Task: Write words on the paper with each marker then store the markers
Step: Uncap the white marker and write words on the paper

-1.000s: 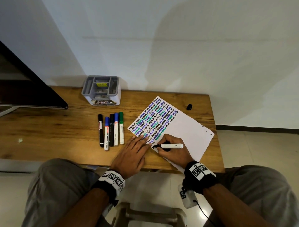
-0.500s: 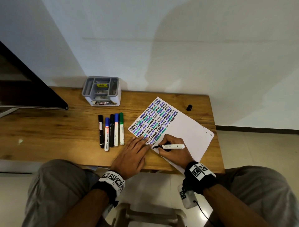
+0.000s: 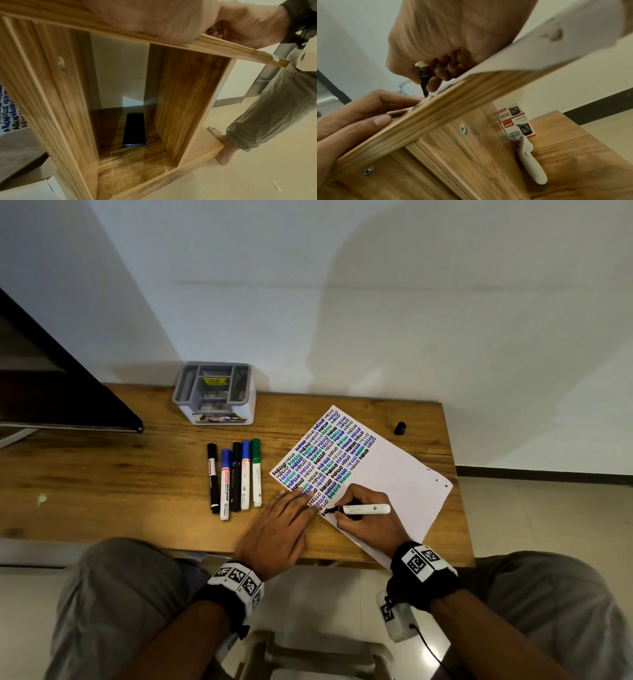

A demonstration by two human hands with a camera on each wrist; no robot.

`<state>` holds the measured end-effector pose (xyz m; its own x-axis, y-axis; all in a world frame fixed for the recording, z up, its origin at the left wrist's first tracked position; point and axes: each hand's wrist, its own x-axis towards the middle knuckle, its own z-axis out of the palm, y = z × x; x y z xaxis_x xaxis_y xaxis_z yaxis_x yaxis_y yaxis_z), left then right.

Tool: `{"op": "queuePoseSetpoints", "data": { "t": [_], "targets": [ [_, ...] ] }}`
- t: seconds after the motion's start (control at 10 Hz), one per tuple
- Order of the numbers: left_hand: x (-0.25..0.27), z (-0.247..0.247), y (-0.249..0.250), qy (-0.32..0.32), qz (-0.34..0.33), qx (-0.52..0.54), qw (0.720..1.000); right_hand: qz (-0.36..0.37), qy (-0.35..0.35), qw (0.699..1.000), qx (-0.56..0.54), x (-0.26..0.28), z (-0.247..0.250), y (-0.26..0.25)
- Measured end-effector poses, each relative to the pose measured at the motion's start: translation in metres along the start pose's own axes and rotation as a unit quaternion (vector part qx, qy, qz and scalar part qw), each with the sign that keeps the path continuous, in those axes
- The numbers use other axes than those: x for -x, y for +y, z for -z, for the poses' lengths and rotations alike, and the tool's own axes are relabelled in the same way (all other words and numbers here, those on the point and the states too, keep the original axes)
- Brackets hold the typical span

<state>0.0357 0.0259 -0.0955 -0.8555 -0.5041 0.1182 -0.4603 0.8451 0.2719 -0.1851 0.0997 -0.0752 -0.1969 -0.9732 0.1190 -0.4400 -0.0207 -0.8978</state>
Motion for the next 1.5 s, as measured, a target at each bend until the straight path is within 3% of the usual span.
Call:
{"op": "queuePoseSetpoints", "data": {
  "t": [0.3,1.0,1.5],
  "targets": [
    [0.000,0.000,0.000,0.001,-0.001,0.002,1.000,0.046,0.007,0.999,0.018,-0.002,0.003,0.000],
    [0.001,0.001,0.001,-0.011,0.003,-0.001,1.000,-0.009,0.018,1.000,0.003,-0.002,0.003,0.010],
    [0.001,-0.001,0.001,-0.009,0.004,0.000,1.000,-0.003,0.019,1.000,0.001,-0.001,0.004,0.007]
  ]
}}
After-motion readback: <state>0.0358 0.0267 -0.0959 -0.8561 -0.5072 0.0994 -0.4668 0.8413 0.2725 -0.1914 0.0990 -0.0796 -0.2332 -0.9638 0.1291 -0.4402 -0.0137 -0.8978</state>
